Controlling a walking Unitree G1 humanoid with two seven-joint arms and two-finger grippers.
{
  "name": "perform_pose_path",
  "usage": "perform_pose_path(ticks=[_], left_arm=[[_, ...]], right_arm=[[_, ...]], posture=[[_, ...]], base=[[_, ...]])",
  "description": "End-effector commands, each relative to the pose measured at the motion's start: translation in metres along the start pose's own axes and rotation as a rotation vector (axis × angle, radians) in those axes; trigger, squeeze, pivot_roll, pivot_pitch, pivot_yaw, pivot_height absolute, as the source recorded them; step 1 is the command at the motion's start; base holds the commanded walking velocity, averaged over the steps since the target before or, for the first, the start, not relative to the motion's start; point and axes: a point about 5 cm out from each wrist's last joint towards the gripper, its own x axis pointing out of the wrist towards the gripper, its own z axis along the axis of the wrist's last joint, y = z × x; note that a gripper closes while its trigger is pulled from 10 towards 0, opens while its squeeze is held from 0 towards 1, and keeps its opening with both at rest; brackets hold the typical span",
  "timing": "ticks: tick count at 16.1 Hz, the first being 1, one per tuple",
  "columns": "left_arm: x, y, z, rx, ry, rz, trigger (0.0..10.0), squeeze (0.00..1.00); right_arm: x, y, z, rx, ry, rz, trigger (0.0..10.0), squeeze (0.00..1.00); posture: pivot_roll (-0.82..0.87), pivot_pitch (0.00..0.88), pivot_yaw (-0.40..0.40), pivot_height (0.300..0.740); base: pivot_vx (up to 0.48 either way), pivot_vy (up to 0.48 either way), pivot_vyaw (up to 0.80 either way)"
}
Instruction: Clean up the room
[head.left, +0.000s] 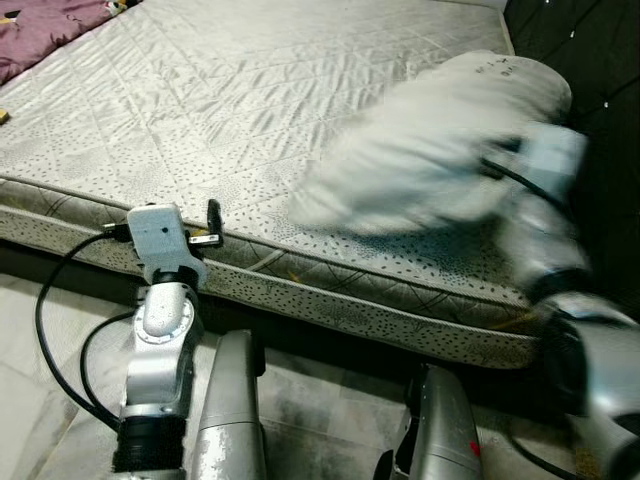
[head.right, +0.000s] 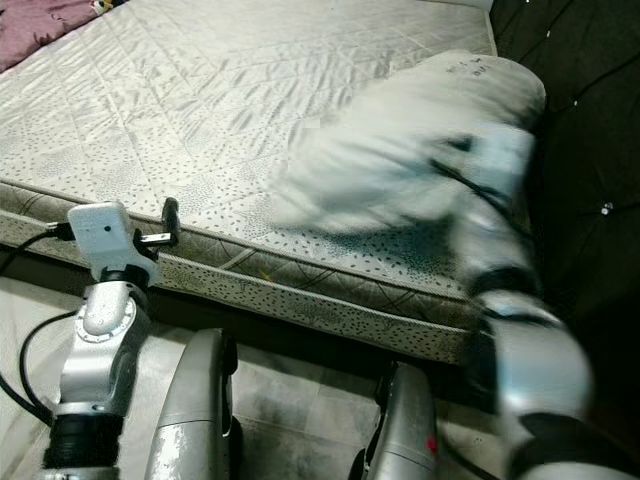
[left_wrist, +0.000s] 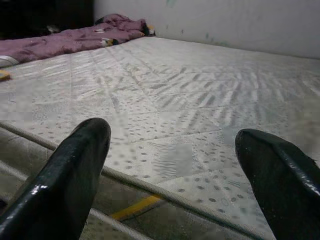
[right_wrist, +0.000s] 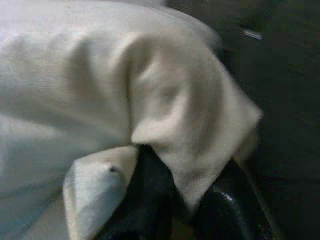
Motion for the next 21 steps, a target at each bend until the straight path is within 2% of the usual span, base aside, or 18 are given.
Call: perform_pose_path(ticks=[1,4,5,6,8,9,10,13,14,15,16,17,19,21], left_arm=[[0.003,0.003,0.001,-0.004,-0.005,0.01,10.0,0.0],[0.007,-0.002,0.0,0.001,-0.007,-0.021,10.0,0.0],[0.008,-0.004,0.001,0.001,-0.011,-0.028,10.0,0.0],[0.008,-0.003,0.001,0.0,-0.012,-0.028,10.0,0.0],[0.008,-0.003,-0.001,0.0,-0.008,-0.028,10.0,0.0],[0.007,-0.004,-0.002,0.0,-0.004,-0.038,10.0,0.0],[0.007,-0.006,-0.002,0.0,-0.006,-0.046,10.0,0.0],[0.009,-0.005,0.0,0.002,-0.01,-0.045,10.0,0.0],[0.009,-0.003,-0.001,0.003,-0.011,-0.037,10.0,0.0],[0.009,-0.002,-0.001,0.002,-0.01,-0.027,10.0,0.0],[0.008,-0.002,-0.002,0.001,-0.01,-0.025,10.0,0.0],[0.006,-0.003,-0.003,-0.004,-0.011,-0.022,10.0,0.0],[0.006,-0.004,-0.004,-0.008,-0.009,-0.024,10.0,0.0],[0.006,-0.005,-0.004,-0.009,-0.007,-0.029,10.0,0.0]], right_arm=[[0.004,-0.03,0.02,0.012,-0.083,-0.092,0.0,0.0],[-0.001,-0.067,0.014,-0.068,-0.097,-0.164,0.0,0.0],[-0.004,-0.075,0.007,-0.087,-0.094,-0.179,0.0,0.0],[-0.007,-0.075,0.001,-0.096,-0.089,-0.174,0.0,0.0],[-0.017,-0.06,-0.019,-0.113,-0.076,-0.109,0.0,0.0],[-0.028,-0.035,-0.042,-0.083,-0.027,-0.038,0.0,0.0],[-0.03,-0.019,-0.049,-0.052,-0.003,-0.003,0.0,0.0],[-0.03,0.006,-0.046,0.002,0.007,0.044,0.0,0.0],[-0.032,0.021,-0.043,0.022,0.0,0.086,0.0,0.0],[-0.037,0.035,-0.044,0.032,0.0,0.136,0.0,0.0],[-0.041,0.041,-0.046,0.035,0.002,0.16,0.0,0.0],[-0.057,0.058,-0.052,0.054,0.023,0.22,0.0,0.0],[-0.068,0.069,-0.056,0.061,0.035,0.265,0.0,0.0],[-0.068,0.072,-0.059,0.049,0.043,0.282,0.0,0.0]], posture=[[0.06,0.0,-0.009,0.512],[0.03,0.0,0.009,0.512],[0.03,0.0,0.009,0.512],[0.02,0.0,0.012,0.512],[0.02,0.0,0.018,0.512],[0.01,0.0,0.021,0.512],[0.01,0.0,0.021,0.512],[0.03,0.0,0.02,0.512],[0.03,0.0,0.016,0.512],[0.03,0.0,0.008,0.512],[0.03,0.0,0.003,0.512],[0.04,0.0,-0.003,0.512],[0.03,0.0,-0.004,0.512],[0.03,0.0,-0.001,0.512]], base=[[0.0,0.0,0.0],[0.0,0.0,0.0],[0.0,0.0,0.0],[0.0,0.0,0.0],[0.0,0.0,0.0],[0.0,0.0,0.0],[0.0,0.0,0.0],[0.0,0.0,0.0],[0.0,0.0,0.0],[0.0,0.0,0.0],[0.0,0.0,0.0],[0.0,0.0,0.0],[0.0,0.0,0.0],[0.0,0.0,0.0]])
